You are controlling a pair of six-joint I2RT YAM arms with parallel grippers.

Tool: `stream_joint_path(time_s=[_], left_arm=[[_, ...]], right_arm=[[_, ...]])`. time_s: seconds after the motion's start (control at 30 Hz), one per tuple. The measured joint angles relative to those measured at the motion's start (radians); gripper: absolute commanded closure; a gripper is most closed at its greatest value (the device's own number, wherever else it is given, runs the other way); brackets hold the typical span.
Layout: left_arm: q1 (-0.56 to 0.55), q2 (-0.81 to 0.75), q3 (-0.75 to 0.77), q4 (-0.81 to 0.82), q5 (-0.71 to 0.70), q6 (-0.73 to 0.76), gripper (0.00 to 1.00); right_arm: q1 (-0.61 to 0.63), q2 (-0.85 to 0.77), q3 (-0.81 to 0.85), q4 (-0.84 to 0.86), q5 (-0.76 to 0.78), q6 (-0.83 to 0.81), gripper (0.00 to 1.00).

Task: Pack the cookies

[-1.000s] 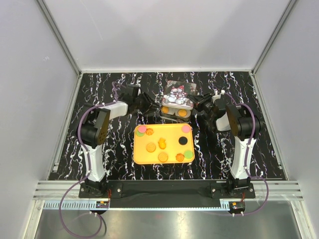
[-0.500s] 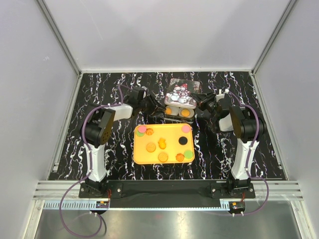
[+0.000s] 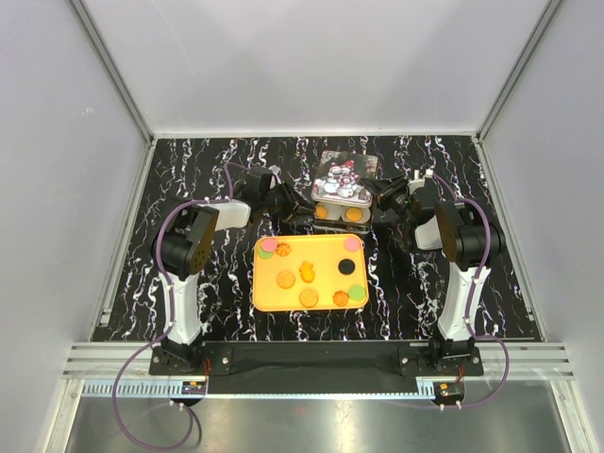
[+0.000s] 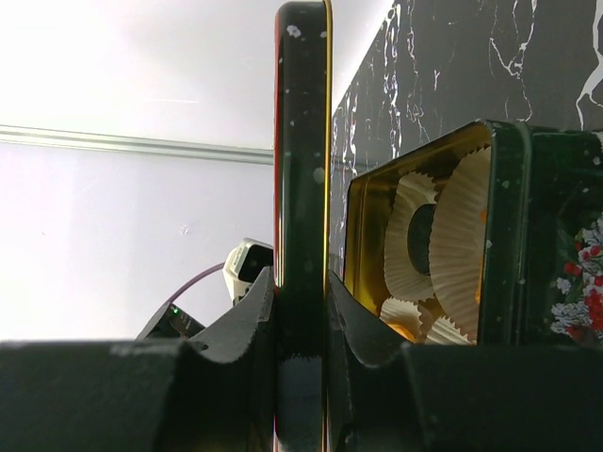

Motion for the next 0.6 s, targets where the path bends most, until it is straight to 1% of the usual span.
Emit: stream_joint_path(time_s=[0.17, 0.33, 0.43, 0.5, 0.57, 0.6], left_arm=[[0.016, -0.038, -0.047, -0.007, 0.024, 0.043, 0.71], [0.059, -0.105, -0.117, -0.024, 0.045, 0.081, 0.69], [0.078, -0.119, -0.124, -0.027, 0.063, 0.095, 0.71], [0.082, -0.119, -0.123, -0.026, 0.076, 0.099, 0.71], [0.079, -0.119, -0.124, -0.02, 0.09, 0.1, 0.61], [0.078, -0.119, -0.124, -0.012, 0.095, 0.097, 0.6]], right_arm=[[-0.006, 0.0, 0.0, 0.0, -0.011, -0.001, 1.0], [-0.007, 0.0, -0.002, 0.0, -0.026, -0.006, 1.0], [-0.007, 0.0, -0.004, 0.0, -0.029, -0.012, 1.0], [-0.007, 0.0, -0.006, 0.0, -0.034, -0.013, 1.0], [-0.007, 0.0, -0.006, 0.0, -0.039, -0.013, 1.0], [-0.007, 0.0, -0.006, -0.001, -0.044, -0.013, 1.0]])
